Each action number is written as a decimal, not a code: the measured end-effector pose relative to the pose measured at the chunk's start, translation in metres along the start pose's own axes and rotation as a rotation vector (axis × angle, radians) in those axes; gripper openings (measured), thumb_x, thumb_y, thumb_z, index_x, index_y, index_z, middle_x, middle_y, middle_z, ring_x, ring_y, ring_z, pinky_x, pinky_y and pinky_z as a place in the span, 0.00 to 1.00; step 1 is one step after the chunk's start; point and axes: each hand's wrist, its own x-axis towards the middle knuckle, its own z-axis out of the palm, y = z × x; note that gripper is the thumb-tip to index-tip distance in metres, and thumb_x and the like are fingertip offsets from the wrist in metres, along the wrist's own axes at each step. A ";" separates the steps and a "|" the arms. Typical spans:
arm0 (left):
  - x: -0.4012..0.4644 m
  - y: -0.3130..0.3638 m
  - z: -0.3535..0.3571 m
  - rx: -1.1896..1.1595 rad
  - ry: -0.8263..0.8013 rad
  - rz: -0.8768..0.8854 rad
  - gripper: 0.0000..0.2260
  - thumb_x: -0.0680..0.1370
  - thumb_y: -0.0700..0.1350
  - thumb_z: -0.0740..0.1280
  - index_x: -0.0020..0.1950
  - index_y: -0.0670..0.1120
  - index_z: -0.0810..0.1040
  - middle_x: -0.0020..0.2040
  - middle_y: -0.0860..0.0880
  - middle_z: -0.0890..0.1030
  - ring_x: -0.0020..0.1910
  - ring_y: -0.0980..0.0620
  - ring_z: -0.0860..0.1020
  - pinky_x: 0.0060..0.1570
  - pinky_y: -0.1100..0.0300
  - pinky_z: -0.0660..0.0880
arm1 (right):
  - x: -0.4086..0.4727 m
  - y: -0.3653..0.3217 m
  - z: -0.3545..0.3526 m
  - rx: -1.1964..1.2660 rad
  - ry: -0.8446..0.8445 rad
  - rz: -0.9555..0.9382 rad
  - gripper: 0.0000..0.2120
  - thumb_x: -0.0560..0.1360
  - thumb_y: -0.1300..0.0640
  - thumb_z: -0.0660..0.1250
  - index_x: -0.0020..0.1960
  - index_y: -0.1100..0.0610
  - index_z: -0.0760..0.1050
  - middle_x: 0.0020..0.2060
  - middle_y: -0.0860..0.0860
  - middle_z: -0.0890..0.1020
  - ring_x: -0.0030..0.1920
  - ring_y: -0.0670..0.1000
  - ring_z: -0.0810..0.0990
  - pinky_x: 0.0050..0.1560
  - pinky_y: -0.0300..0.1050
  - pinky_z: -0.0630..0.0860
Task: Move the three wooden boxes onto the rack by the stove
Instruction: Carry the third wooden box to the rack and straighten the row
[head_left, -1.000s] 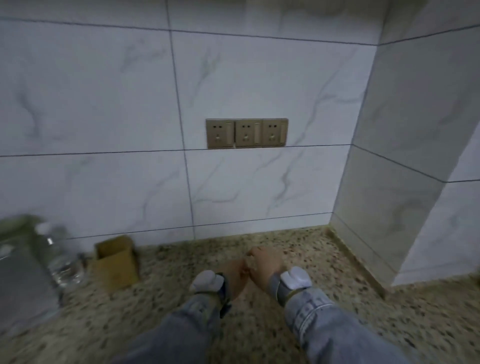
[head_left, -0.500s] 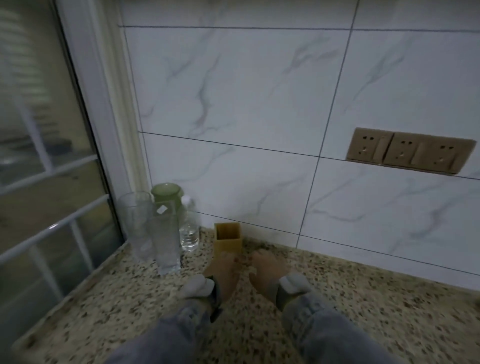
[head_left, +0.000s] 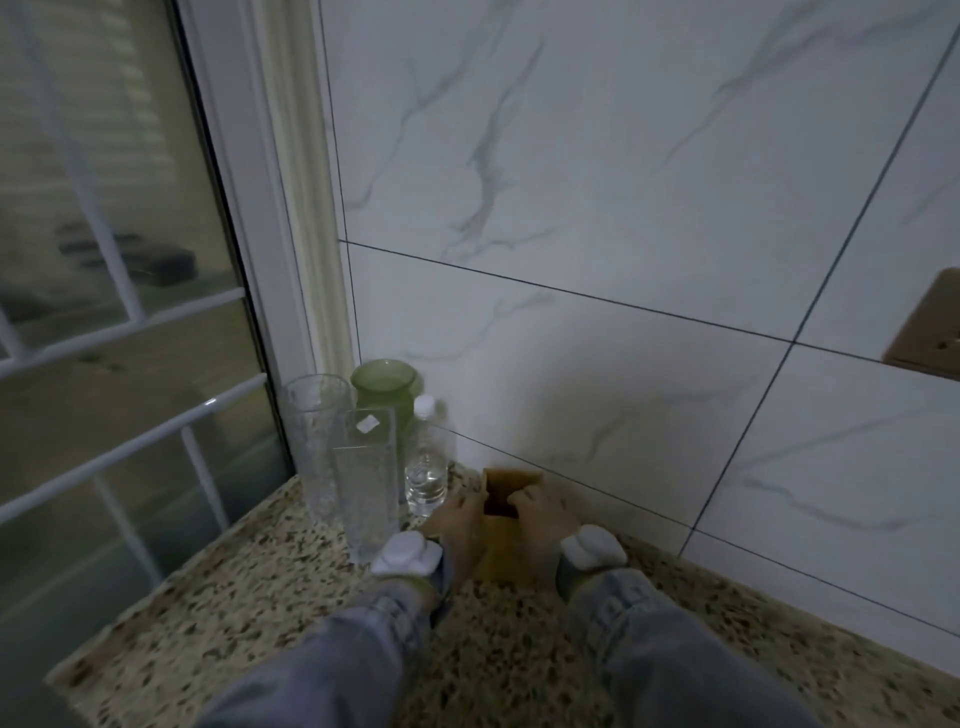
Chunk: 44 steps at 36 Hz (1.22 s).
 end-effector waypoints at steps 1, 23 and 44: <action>0.006 0.001 0.001 -0.017 -0.013 -0.003 0.27 0.81 0.44 0.60 0.78 0.46 0.53 0.77 0.43 0.60 0.76 0.44 0.62 0.73 0.57 0.59 | 0.007 0.004 0.003 -0.019 0.008 0.004 0.20 0.80 0.53 0.59 0.71 0.56 0.65 0.71 0.55 0.66 0.72 0.57 0.63 0.73 0.51 0.60; 0.067 0.013 0.027 0.072 -0.210 -0.164 0.18 0.84 0.43 0.51 0.74 0.40 0.62 0.75 0.41 0.65 0.73 0.45 0.67 0.72 0.56 0.61 | 0.075 0.045 0.035 0.620 -0.012 0.213 0.31 0.80 0.59 0.56 0.79 0.51 0.47 0.73 0.60 0.65 0.67 0.61 0.71 0.67 0.50 0.71; -0.022 0.083 0.011 0.206 -0.201 0.143 0.18 0.83 0.45 0.56 0.71 0.42 0.65 0.73 0.39 0.67 0.70 0.42 0.70 0.69 0.51 0.67 | -0.078 0.052 0.016 0.197 0.128 0.327 0.18 0.78 0.56 0.62 0.68 0.59 0.72 0.73 0.56 0.65 0.65 0.59 0.72 0.68 0.50 0.70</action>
